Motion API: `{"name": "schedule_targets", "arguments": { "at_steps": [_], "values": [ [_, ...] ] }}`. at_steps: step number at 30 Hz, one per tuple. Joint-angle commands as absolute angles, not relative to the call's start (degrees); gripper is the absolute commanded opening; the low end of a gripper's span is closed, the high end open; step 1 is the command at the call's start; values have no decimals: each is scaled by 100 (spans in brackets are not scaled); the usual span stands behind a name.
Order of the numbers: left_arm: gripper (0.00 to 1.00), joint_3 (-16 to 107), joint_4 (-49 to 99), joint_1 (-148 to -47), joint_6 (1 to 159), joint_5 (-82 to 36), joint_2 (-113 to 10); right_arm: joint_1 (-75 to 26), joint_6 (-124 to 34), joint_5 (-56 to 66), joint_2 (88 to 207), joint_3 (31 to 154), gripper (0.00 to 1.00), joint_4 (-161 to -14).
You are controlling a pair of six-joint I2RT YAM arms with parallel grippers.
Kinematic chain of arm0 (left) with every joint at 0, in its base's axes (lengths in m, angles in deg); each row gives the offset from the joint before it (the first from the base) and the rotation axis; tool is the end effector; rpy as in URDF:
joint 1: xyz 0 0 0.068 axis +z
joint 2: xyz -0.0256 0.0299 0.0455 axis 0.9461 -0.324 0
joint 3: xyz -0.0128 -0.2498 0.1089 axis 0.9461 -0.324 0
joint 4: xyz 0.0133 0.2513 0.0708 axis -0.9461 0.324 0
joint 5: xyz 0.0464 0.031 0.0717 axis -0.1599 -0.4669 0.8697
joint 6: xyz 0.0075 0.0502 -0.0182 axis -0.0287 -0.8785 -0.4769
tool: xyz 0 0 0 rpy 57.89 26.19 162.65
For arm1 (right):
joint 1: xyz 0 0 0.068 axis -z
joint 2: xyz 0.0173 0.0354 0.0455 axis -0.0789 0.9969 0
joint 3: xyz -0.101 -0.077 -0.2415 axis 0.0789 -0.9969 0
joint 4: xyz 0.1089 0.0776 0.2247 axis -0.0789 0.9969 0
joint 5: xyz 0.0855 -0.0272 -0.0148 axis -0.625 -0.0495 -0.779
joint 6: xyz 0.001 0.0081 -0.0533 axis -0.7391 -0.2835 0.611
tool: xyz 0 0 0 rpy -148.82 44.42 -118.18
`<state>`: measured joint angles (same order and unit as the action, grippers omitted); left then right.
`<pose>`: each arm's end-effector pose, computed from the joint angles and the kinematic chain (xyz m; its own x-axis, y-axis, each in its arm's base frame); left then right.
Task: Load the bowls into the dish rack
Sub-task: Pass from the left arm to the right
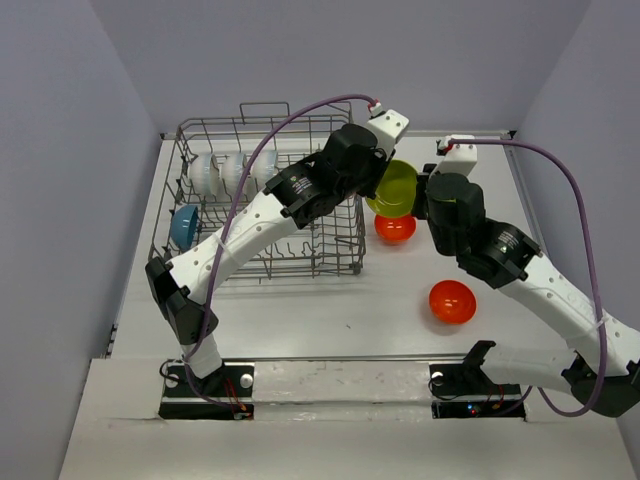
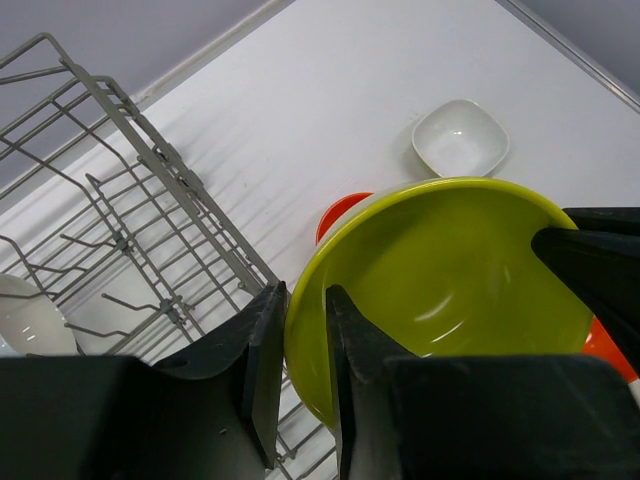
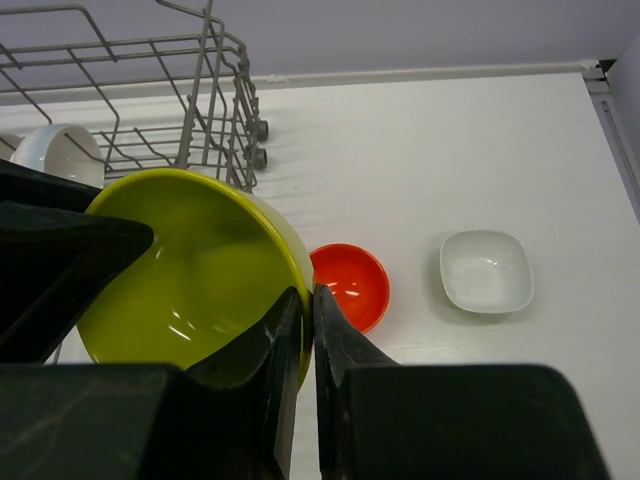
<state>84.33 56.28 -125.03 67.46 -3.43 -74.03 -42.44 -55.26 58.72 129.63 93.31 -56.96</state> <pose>0.2345 -0.3098 0.4568 -0.1578 0.2374 -0.9585 0.6816 0.7285 0.0682 0.1698 0.1446 0.4321 -0.2170 0.0697 -0.9737 0.0196 0.9976 0.0671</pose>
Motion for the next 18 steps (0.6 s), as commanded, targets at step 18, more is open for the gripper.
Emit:
{"name": "schedule_targets", "arguments": {
  "at_steps": [18],
  "values": [
    [43, 8578, 5315, -12559, 6554, -87, -7091, -4258, -5759, 5840, 12811, 9781, 1, -5709]
  ]
}}
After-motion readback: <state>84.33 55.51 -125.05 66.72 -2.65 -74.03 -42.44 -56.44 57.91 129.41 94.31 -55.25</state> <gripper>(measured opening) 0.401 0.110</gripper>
